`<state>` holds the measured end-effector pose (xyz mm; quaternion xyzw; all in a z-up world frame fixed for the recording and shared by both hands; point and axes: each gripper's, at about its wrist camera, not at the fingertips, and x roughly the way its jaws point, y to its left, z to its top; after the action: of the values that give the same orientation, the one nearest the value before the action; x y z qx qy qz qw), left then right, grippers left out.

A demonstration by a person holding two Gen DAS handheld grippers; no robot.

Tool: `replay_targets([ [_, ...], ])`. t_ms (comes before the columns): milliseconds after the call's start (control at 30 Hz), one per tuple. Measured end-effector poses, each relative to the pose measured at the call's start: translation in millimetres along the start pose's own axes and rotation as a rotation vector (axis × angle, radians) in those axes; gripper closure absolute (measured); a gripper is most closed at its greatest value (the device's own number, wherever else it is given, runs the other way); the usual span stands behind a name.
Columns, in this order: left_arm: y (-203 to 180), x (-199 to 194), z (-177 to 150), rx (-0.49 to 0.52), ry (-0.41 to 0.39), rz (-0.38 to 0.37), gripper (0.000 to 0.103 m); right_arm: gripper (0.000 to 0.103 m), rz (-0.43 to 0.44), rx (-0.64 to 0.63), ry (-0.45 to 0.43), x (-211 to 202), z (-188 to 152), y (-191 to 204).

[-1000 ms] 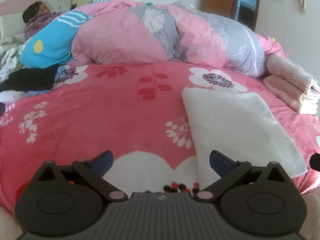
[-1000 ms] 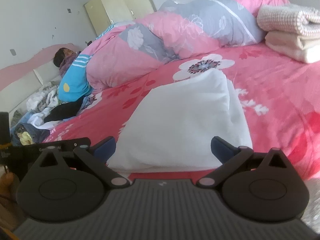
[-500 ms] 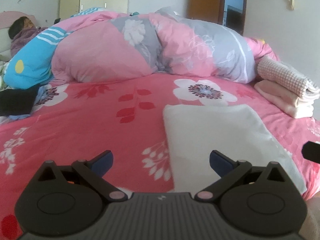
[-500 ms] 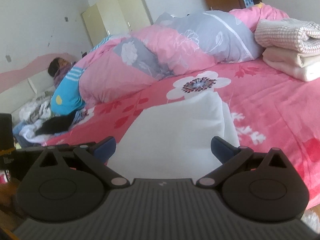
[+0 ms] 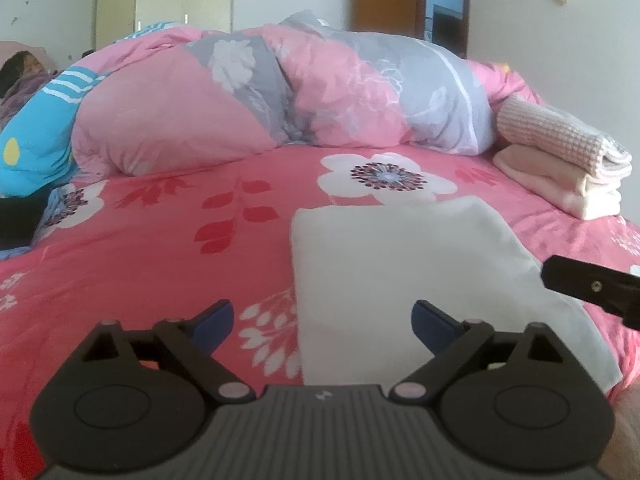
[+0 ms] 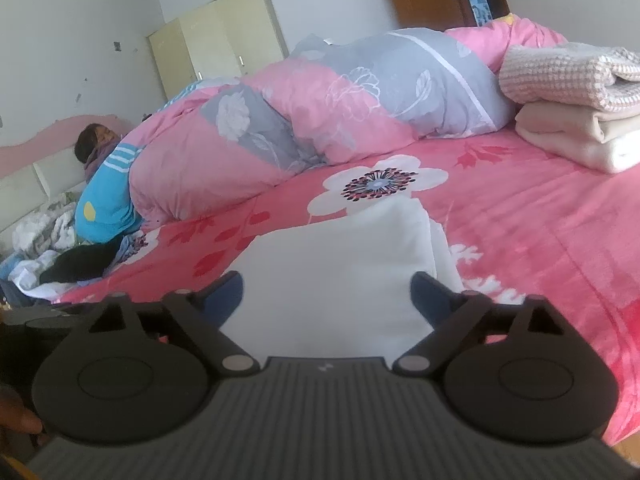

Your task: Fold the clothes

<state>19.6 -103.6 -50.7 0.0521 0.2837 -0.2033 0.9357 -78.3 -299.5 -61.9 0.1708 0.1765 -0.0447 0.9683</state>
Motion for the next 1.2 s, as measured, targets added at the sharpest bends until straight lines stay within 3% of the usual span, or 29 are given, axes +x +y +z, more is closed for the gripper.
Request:
replay_targets([
  [233, -13, -2, -5, 0.042, -0.008, -0.02, 0.024, 0.046, 0.032, 0.003, -0.009, -2, -1, -1],
  [333, -16, -1, -8, 0.046, 0.004, -0.035, 0.034, 0.056, 0.051, -0.002, -0.007, -2, -2, 0],
  [533, -18, 10, -17, 0.046, 0.056, -0.053, 0.035, 0.081, 0.069, -0.013, 0.028, 2, -9, 2],
  [767, -17, 14, -21, 0.044, 0.066, -0.052, 0.034, 0.085, 0.04, -0.027, 0.125, 24, -32, -3],
  [1200, -13, 17, -24, 0.018, 0.085, -0.06, 0.03, 0.086, 0.04, -0.044, 0.125, 24, -36, -2],
])
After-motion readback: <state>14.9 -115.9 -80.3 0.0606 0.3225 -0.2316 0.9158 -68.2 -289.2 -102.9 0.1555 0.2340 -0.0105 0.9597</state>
